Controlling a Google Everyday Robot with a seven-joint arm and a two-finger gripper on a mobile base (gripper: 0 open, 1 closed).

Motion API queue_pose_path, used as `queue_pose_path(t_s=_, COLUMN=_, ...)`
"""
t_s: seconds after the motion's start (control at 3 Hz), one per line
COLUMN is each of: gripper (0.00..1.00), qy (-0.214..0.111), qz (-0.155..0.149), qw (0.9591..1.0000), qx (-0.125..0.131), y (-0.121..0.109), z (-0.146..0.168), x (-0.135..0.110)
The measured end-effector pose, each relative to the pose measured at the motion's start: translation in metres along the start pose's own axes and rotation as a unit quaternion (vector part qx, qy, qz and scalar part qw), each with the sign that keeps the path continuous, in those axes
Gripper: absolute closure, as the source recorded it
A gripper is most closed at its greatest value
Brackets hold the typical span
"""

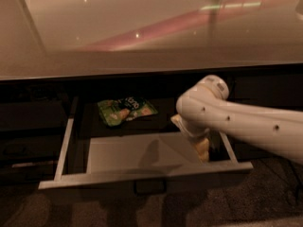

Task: Open top drawer

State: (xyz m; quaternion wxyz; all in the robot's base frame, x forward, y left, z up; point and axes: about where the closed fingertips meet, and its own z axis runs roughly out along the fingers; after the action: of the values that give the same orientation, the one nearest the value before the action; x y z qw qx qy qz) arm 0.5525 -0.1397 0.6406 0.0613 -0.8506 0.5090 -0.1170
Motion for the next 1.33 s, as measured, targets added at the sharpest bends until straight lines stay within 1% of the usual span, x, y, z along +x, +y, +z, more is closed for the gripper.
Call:
queue_pose_path(t_s=0.33, gripper=0.00, qy=0.038, qz=0.030, qw=0.9979, qx=-0.043, y=0.060, z=0.013, x=-0.012)
queue_pose_path(t_s=0.67, gripper=0.00, qy=0.059, qz=0.057, qw=0.9943, qx=-0.068, y=0.094, z=0.020, x=-0.020)
queue_pose_path(t_s=1.0, gripper=0.00, qy=0.079, qz=0.089, qw=0.9884, qx=-0.094, y=0.124, z=0.027, x=-0.026)
queue_pose_path(t_s=1.33, gripper=0.00, qy=0.079, qz=0.089, qw=0.9884, qx=-0.094, y=0.125, z=0.027, x=-0.026)
